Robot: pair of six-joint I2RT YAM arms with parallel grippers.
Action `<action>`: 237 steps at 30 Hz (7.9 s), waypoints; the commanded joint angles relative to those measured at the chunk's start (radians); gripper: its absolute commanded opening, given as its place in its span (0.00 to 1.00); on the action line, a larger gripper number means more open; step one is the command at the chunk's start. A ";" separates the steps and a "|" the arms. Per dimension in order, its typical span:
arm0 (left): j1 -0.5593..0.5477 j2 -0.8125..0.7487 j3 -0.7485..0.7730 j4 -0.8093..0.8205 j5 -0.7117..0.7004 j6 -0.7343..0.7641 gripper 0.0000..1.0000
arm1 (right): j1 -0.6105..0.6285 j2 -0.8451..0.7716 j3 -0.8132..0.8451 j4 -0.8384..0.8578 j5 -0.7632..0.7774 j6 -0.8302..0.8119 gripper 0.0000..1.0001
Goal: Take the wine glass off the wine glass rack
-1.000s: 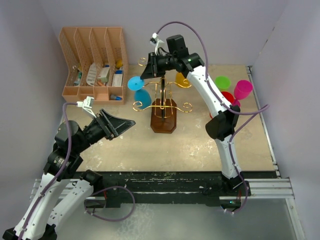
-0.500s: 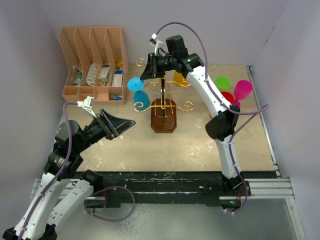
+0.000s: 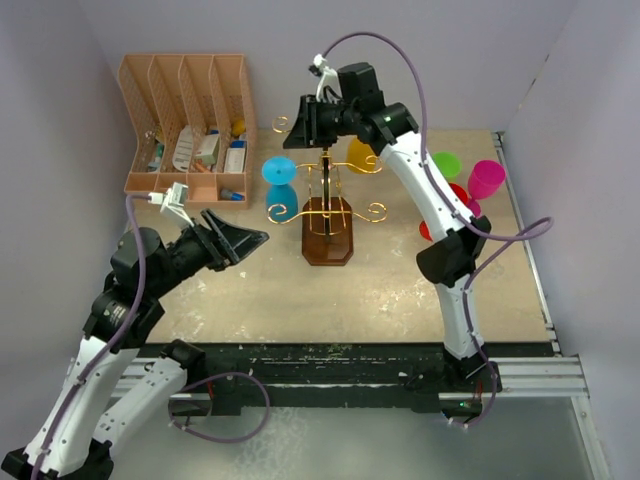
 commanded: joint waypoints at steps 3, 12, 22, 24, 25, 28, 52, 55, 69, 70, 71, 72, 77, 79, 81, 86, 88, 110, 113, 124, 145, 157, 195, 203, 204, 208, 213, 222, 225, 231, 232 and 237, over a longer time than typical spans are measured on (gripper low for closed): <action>0.002 0.043 0.137 -0.110 -0.168 0.112 0.70 | 0.005 -0.020 0.134 -0.048 0.035 0.090 0.36; 0.001 0.182 0.194 -0.116 -0.296 0.149 0.64 | 0.010 -0.291 -0.124 0.070 0.121 0.094 0.34; 0.251 0.468 0.229 0.087 0.026 0.059 0.60 | 0.010 -0.705 -0.515 0.167 0.215 0.082 0.33; 0.310 0.495 0.176 0.185 0.136 0.013 0.60 | 0.010 -0.799 -0.585 0.180 0.227 0.084 0.33; 0.324 0.510 0.161 0.232 0.157 -0.007 0.59 | 0.010 -0.824 -0.617 0.184 0.229 0.085 0.33; 0.330 0.552 0.107 0.366 0.229 -0.068 0.57 | 0.010 -0.924 -0.704 0.198 0.229 0.090 0.33; 0.314 0.743 0.053 0.782 0.341 -0.264 0.48 | 0.010 -1.130 -0.891 0.238 0.258 0.113 0.33; 0.308 0.752 0.052 0.799 0.340 -0.274 0.44 | 0.010 -1.129 -0.896 0.238 0.256 0.114 0.33; 0.298 0.797 0.045 0.888 0.355 -0.314 0.26 | 0.010 -1.127 -0.898 0.238 0.258 0.108 0.32; 0.298 0.797 0.044 0.893 0.359 -0.318 0.22 | 0.010 -1.128 -0.898 0.237 0.260 0.107 0.32; 0.298 0.797 0.045 0.896 0.364 -0.323 0.19 | 0.010 -1.130 -0.899 0.237 0.262 0.107 0.32; 0.298 0.797 0.046 0.897 0.368 -0.326 0.15 | 0.009 -1.131 -0.899 0.236 0.265 0.108 0.32; 0.298 0.784 0.045 0.901 0.384 -0.347 0.04 | 0.009 -1.130 -0.899 0.241 0.265 0.108 0.32; 0.298 0.777 0.048 0.897 0.386 -0.351 0.03 | 0.009 -1.130 -0.899 0.242 0.264 0.109 0.32; 0.298 0.768 0.049 0.890 0.389 -0.360 0.01 | 0.010 -1.131 -0.899 0.244 0.263 0.109 0.32; 0.298 0.757 0.068 0.846 0.393 -0.356 0.00 | 0.009 -1.135 -0.902 0.247 0.264 0.109 0.32; 0.298 0.755 0.084 0.808 0.390 -0.333 0.00 | 0.010 -1.138 -0.903 0.246 0.265 0.109 0.32; 0.299 0.719 0.112 0.703 0.378 -0.280 0.37 | 0.010 -1.158 -0.937 0.265 0.268 0.111 0.32; 0.299 0.714 0.112 0.700 0.379 -0.279 0.33 | 0.010 -1.157 -0.940 0.268 0.265 0.114 0.32; 0.299 0.705 0.125 0.619 0.382 -0.239 0.36 | 0.010 -1.158 -0.950 0.276 0.263 0.116 0.32; 0.299 0.757 0.106 0.660 0.445 -0.282 0.34 | 0.010 -1.164 -0.968 0.289 0.266 0.116 0.32; 0.299 0.774 0.103 0.718 0.471 -0.334 0.09 | 0.010 -1.164 -0.973 0.290 0.276 0.114 0.32; 0.254 0.734 0.600 0.377 0.472 0.148 0.00 | 0.010 -1.162 -0.909 0.242 0.228 0.048 0.32; 0.243 0.574 0.597 0.084 0.456 0.546 0.00 | 0.010 -1.142 -0.876 0.185 0.189 0.014 0.32; 0.235 0.546 0.585 0.037 0.419 0.611 0.00 | 0.010 -1.134 -0.868 0.169 0.170 0.002 0.32; 0.207 0.399 0.527 -0.084 0.259 0.789 0.00 | 0.010 -1.113 -0.844 0.098 0.120 -0.066 0.33; 0.180 0.227 0.421 -0.109 0.153 0.922 0.00 | 0.010 -1.102 -0.841 0.044 0.018 -0.141 0.34; 0.152 0.055 0.280 -0.059 0.338 1.087 0.00 | 0.010 -1.108 -0.879 0.051 -0.165 -0.167 0.33; 0.152 0.057 0.273 -0.019 0.567 1.078 0.00 | 0.009 -1.092 -0.850 0.059 -0.204 -0.149 0.34; 0.148 0.023 0.254 -0.033 0.632 1.124 0.00 | 0.012 -0.971 -0.730 0.057 -0.356 -0.135 0.45; 0.148 0.023 0.254 -0.030 0.643 1.123 0.00 | 0.012 -0.945 -0.714 0.067 -0.374 -0.131 0.47; 0.148 0.035 0.267 0.012 0.664 1.110 0.00 | 0.029 -0.827 -0.734 0.310 -0.534 0.024 0.55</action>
